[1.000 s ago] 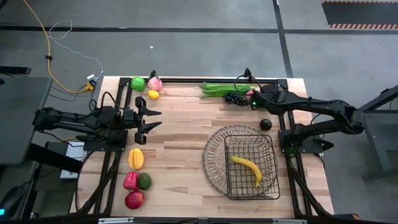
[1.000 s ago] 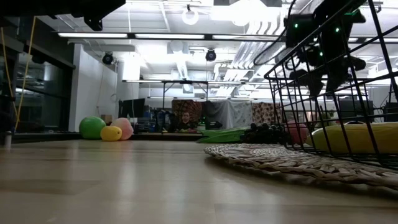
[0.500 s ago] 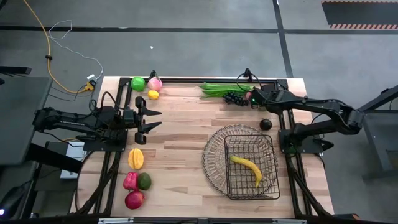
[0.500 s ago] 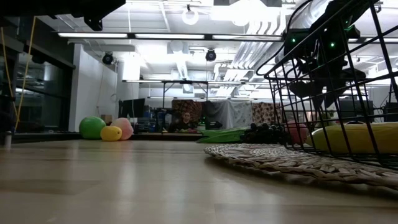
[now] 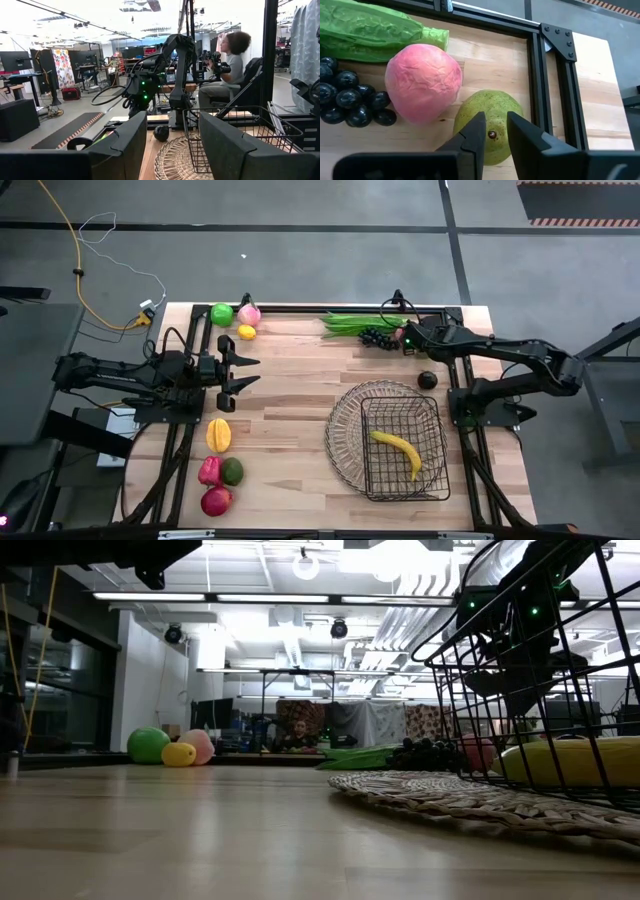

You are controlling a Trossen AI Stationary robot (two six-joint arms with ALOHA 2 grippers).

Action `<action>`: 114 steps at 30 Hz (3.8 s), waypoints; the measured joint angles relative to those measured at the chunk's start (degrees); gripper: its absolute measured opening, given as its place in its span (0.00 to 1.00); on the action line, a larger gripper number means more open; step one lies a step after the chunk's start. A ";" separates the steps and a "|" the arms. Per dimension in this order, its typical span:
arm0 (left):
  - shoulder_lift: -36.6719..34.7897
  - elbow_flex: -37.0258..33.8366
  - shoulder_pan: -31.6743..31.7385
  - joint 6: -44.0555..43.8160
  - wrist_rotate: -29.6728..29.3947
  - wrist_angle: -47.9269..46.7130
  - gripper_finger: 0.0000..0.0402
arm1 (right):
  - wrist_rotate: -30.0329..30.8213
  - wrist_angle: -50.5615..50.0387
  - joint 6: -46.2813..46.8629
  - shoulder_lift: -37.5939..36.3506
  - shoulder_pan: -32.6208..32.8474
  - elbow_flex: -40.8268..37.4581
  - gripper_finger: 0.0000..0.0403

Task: Build produce basket
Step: Put the pear into the wire basket

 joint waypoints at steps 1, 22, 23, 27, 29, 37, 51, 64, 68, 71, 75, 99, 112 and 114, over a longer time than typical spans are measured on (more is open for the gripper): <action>0.00 0.00 -0.02 0.00 0.00 0.00 0.42 | -0.37 -0.01 -0.03 0.00 0.00 0.00 0.17; 0.00 0.00 -0.01 1.04 0.00 0.00 0.42 | -1.86 -0.02 -0.19 0.00 -1.58 0.00 0.17; 0.00 0.00 -0.02 1.03 0.00 0.00 0.42 | -1.88 0.00 -0.52 0.00 -1.87 0.00 0.17; 0.00 0.00 0.00 1.03 0.00 0.00 0.42 | -2.20 0.02 -1.13 0.00 -2.49 0.00 0.17; 0.00 0.00 -0.01 1.03 0.00 0.00 0.42 | -2.48 0.04 -1.18 0.00 -2.49 0.00 0.17; 0.00 0.00 -0.01 1.03 0.00 -0.01 0.42 | -2.77 0.07 -1.35 0.00 -2.49 0.00 0.14; 0.00 0.00 0.00 1.03 0.00 0.00 0.42 | -2.71 -3.24 -3.45 -0.08 -2.41 2.05 0.01; 0.00 0.00 0.00 1.02 0.00 -0.01 0.42 | -7.40 -4.90 -9.50 -11.20 13.05 11.78 0.00; 0.00 0.00 0.00 1.01 0.00 -0.02 0.42 | -12.07 -4.00 -9.41 -15.32 22.23 13.05 0.00; 0.00 0.00 -0.01 1.01 0.00 -0.02 0.42 | -14.13 -1.72 -9.46 -17.63 29.89 13.69 0.00; 0.00 0.00 -0.02 1.01 0.00 -0.02 0.42 | -14.24 0.28 -9.00 -18.86 39.38 14.38 0.00; 0.00 0.00 0.00 0.81 0.00 -0.02 0.42 | -21.62 13.36 -5.00 -5.11 66.68 14.64 0.00; 0.00 0.00 -0.01 -0.23 0.00 0.56 0.42 | -6.88 15.11 -20.19 -8.62 62.82 14.64 0.00; 0.00 0.00 0.00 -0.48 0.00 0.84 0.42 | -2.26 18.84 -26.15 -9.37 60.90 14.64 0.00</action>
